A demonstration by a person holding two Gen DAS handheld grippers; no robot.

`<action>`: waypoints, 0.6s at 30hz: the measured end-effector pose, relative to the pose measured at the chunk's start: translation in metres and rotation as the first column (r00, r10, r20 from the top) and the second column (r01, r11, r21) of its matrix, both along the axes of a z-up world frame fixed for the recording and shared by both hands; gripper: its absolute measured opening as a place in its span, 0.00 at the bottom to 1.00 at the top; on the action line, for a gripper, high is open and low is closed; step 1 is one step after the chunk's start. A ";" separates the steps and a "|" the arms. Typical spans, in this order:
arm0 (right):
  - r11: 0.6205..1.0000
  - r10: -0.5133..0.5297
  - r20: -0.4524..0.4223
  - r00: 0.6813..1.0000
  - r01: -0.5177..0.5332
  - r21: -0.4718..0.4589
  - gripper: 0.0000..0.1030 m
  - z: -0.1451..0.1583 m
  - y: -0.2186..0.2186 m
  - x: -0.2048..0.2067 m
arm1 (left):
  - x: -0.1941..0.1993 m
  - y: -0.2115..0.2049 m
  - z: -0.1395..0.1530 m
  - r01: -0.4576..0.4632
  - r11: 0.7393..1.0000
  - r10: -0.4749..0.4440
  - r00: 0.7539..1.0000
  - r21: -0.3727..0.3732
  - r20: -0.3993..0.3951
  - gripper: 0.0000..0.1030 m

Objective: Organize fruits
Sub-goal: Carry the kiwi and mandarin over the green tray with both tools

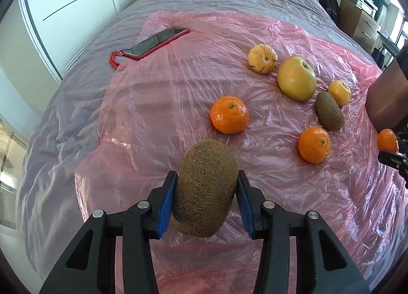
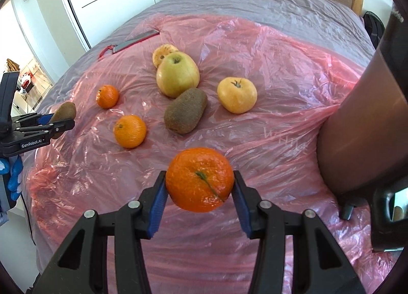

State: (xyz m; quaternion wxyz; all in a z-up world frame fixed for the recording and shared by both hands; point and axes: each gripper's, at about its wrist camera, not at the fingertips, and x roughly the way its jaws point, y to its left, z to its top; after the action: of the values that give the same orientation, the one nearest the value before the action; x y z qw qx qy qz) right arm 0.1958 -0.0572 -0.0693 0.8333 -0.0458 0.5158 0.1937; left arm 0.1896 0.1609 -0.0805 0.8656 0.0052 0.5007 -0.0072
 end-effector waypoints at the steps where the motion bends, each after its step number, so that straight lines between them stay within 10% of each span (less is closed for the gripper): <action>1: 1.000 0.002 0.005 1.000 -0.002 0.001 0.42 0.004 -0.001 -0.004 | -0.003 -0.001 0.004 0.000 1.000 0.000 1.000 -0.002 0.005 0.39; 18: 0.996 -0.087 0.015 0.996 0.087 -0.003 0.42 0.037 -0.086 -0.083 | -0.070 -0.082 0.039 0.124 0.991 -0.122 0.992 -0.047 0.044 0.39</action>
State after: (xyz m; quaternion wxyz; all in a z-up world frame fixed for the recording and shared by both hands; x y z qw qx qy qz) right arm 0.1128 -0.1435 -0.0323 0.8448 -0.0261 0.5112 0.1561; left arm 0.1192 0.0788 -0.0416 0.8735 0.0144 0.4811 -0.0728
